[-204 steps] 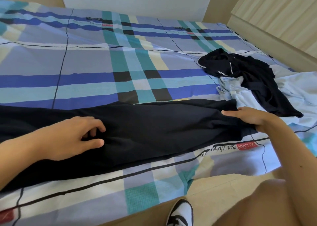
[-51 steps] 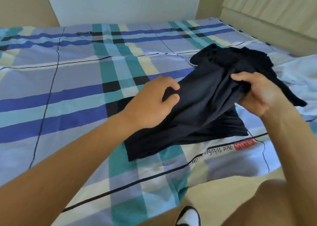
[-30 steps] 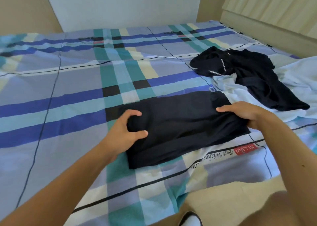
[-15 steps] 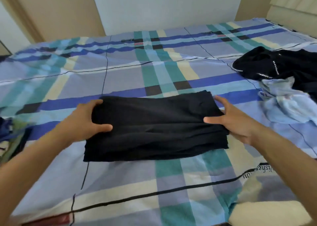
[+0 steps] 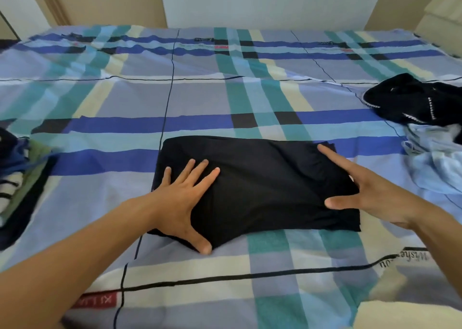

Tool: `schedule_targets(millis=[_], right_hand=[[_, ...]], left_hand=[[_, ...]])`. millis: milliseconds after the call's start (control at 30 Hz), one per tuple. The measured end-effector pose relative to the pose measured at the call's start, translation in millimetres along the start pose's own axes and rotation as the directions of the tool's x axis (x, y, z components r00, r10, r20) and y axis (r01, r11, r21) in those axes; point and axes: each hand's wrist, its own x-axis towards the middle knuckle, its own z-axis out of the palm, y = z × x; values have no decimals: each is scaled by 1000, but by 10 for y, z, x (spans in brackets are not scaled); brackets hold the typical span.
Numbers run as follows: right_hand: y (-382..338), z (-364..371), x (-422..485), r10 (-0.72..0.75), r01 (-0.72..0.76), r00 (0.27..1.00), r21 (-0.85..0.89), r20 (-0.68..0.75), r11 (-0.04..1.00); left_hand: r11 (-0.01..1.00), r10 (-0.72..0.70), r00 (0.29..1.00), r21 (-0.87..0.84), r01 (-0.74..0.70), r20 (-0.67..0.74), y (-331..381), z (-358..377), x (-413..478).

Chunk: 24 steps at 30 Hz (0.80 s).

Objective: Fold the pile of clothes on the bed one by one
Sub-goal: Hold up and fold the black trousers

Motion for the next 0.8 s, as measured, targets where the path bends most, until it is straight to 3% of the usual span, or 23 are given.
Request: schedule_targets(millis=[67,133,233,433,500,567,633,700,800], right_hand=[[13,1,3,2,-3,1000,-49,-23,999],[18,8,3,31,-34,998,-54,-53,998],[4,48,-10,60,-61,996,-8,-72,998],[-39,163,-21,104,-96,981,61,-165,994],[-191,179,-4,120,-109,967,58,-223,992],[-438,172,38,100,-100,951,14,-293,995],[-800,208,90,41,-64,940,-56,-338,996],[-1220,344,153,-54,5,940,-144,-338,990],[-1746,753,287,-233,151,941,-312,-245,938]], left_hand=[[1000,8,1000,-3,-8,-25,49,5,-6],[993,108,979,-25,-114,-174,165,-33,-15],[937,276,859,-77,-340,-431,451,-34,57],[967,254,917,67,-246,-308,703,174,313],[960,256,927,-39,-277,-274,679,79,274],[904,230,929,-291,-315,-290,673,-65,193],[709,109,912,-611,-351,-396,683,-273,94],[379,-88,927,-873,-307,-364,605,-543,-3],[-34,-184,959,-973,-227,-218,247,-859,-131]])
